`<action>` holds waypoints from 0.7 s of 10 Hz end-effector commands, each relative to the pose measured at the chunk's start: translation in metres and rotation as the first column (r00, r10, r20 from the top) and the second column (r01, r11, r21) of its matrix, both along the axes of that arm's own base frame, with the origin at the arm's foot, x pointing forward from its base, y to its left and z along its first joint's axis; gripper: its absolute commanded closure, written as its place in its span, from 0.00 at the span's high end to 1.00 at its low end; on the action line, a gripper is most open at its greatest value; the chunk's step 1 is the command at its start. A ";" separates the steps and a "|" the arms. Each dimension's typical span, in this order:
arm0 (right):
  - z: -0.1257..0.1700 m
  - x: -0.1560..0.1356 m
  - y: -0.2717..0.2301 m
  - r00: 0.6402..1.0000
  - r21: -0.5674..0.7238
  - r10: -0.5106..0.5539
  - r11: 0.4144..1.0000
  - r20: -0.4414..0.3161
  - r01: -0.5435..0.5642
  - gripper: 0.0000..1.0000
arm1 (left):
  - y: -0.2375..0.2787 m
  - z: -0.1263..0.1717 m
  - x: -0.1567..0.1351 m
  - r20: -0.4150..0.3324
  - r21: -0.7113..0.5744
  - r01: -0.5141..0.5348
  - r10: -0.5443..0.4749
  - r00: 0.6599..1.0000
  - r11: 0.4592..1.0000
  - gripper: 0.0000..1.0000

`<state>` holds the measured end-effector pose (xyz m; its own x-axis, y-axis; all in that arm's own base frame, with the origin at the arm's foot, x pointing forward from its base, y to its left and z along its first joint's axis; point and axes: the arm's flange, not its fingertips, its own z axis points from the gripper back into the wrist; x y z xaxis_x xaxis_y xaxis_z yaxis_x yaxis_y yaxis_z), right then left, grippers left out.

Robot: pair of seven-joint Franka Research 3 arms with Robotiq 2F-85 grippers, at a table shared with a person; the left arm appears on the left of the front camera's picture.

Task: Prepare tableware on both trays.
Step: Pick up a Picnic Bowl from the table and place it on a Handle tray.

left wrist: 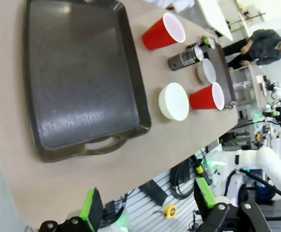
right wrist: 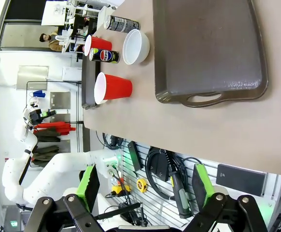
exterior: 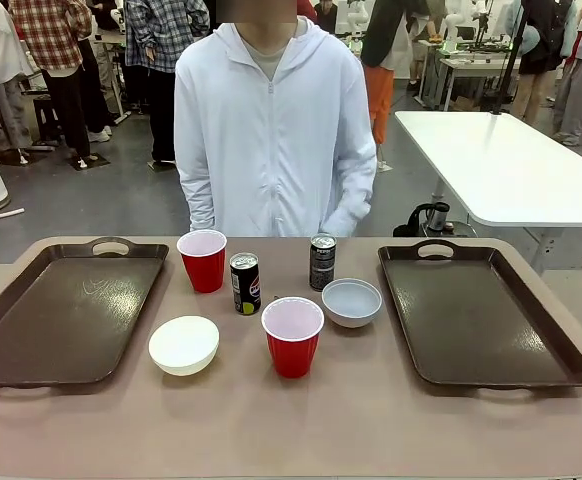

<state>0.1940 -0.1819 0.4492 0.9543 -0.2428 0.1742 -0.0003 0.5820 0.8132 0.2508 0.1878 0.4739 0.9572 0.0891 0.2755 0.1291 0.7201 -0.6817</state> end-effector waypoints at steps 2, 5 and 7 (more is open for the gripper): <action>0.000 0.000 -0.001 1.000 0.002 0.000 1.000 0.001 0.000 1.00 | 0.000 0.000 0.001 0.005 -0.014 -0.007 0.007 1.000 1.000 1.00; 0.000 0.000 -0.001 1.000 0.002 0.000 1.000 0.001 0.000 1.00 | 0.000 0.000 0.001 0.005 -0.014 -0.007 0.007 1.000 1.000 1.00; 0.000 0.000 -0.001 1.000 0.002 0.000 1.000 0.001 0.000 1.00 | 0.000 0.000 0.000 0.000 0.000 0.000 0.000 1.000 1.000 1.00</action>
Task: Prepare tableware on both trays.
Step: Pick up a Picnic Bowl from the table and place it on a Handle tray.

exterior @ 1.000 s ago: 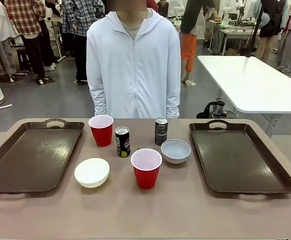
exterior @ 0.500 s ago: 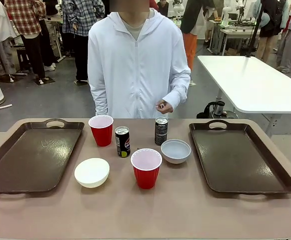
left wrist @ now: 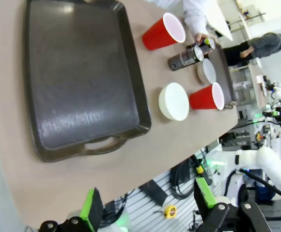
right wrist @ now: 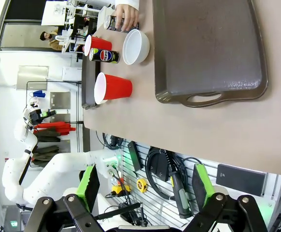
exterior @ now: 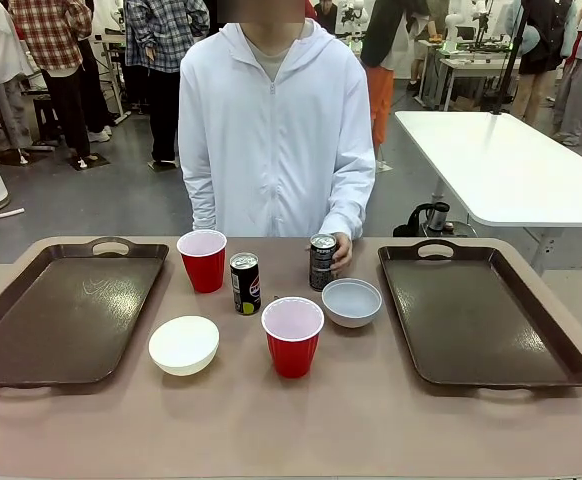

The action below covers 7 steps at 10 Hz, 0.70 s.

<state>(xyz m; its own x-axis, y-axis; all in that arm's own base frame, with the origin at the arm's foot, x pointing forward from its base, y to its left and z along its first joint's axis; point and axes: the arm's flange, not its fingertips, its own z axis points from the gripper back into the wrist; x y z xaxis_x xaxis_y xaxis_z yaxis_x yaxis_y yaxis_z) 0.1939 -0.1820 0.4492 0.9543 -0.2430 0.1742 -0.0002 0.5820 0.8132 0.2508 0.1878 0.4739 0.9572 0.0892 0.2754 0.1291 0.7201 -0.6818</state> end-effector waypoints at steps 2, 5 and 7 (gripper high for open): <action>0.000 0.000 0.000 1.000 0.002 0.000 1.000 0.001 0.000 1.00 | -0.013 0.032 0.017 -0.027 0.150 -0.015 0.020 0.999 0.989 1.00; 0.000 0.000 0.000 1.000 0.002 0.000 1.000 0.001 0.000 1.00 | -0.079 0.069 0.055 -0.067 0.440 0.063 -0.038 0.997 0.896 1.00; 0.000 0.000 0.000 1.000 0.002 0.000 1.000 0.001 0.000 1.00 | -0.140 0.087 0.083 -0.070 0.588 0.113 -0.089 0.994 0.801 1.00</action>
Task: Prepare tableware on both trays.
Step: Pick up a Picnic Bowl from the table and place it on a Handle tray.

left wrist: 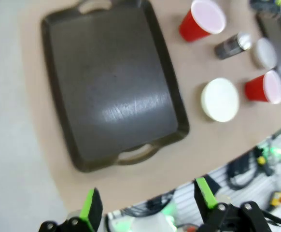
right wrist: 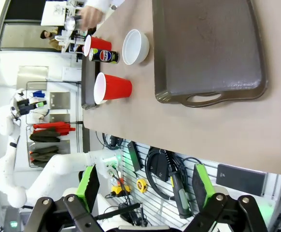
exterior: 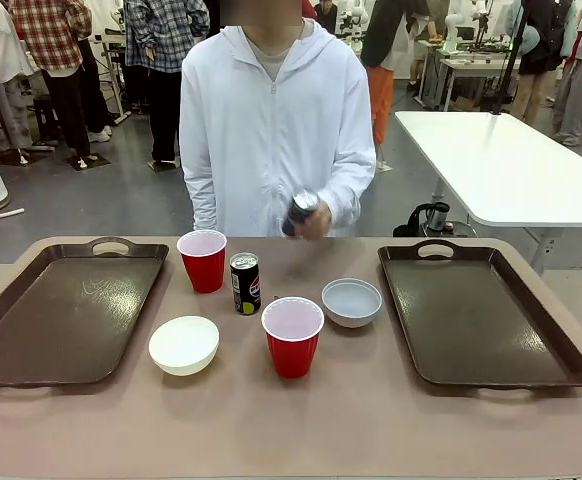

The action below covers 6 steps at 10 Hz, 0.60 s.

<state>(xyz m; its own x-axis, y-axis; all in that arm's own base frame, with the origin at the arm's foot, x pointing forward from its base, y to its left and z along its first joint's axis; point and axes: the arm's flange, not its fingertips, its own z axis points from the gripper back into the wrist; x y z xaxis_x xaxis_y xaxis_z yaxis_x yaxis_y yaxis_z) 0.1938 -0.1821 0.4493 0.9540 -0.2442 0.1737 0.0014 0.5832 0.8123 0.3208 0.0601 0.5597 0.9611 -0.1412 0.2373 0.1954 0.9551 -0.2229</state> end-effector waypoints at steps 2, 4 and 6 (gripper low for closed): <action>-0.001 0.000 0.000 1.000 0.004 0.002 1.000 0.002 -0.002 1.00 | -0.080 0.001 0.044 -0.052 0.200 0.092 -0.083 0.995 0.976 1.00; -0.001 0.000 0.000 1.000 0.004 0.002 1.000 0.002 -0.002 1.00 | -0.149 -0.022 0.057 -0.058 0.231 0.135 -0.125 0.990 0.964 1.00; -0.001 0.000 0.000 1.000 0.004 0.002 1.000 0.002 -0.002 1.00 | -0.203 -0.070 0.046 -0.065 0.195 0.145 -0.135 0.989 0.970 1.00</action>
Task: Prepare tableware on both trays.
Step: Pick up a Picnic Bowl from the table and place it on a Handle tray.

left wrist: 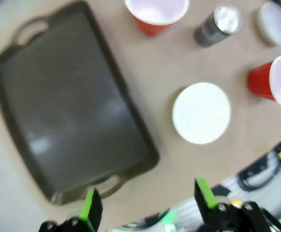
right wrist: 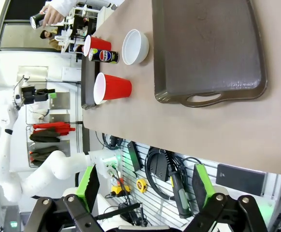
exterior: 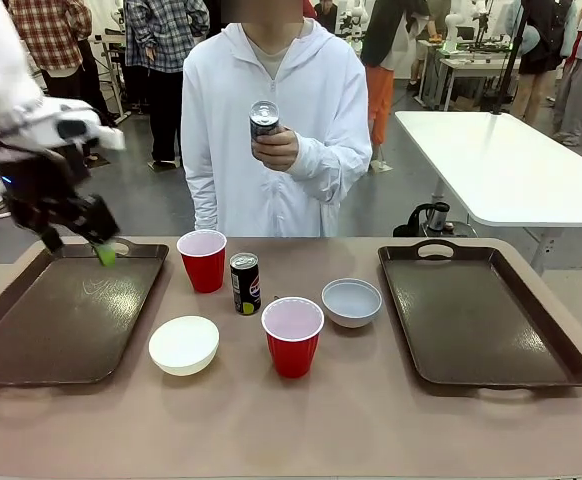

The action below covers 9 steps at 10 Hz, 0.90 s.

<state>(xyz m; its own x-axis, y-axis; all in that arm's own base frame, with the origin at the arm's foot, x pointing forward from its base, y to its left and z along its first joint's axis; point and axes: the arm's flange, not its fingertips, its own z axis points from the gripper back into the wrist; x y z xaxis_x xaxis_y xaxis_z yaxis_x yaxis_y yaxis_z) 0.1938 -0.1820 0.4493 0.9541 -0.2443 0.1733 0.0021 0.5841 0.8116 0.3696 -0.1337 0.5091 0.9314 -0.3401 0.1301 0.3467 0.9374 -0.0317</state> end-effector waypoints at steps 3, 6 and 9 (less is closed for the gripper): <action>-0.001 0.000 0.000 1.000 0.005 0.002 1.000 0.002 -0.002 1.00 | -0.041 -0.073 -0.028 -0.034 -0.021 -0.034 0.033 0.999 0.999 1.00; -0.001 0.000 0.000 1.000 0.005 0.002 1.000 0.002 -0.002 1.00 | -0.041 -0.067 -0.023 -0.041 -0.005 -0.003 0.002 0.999 1.000 1.00; -0.001 0.000 0.000 1.000 0.005 0.002 1.000 0.002 -0.002 1.00 | -0.043 -0.070 -0.029 -0.059 -0.017 0.005 -0.006 0.998 1.000 1.00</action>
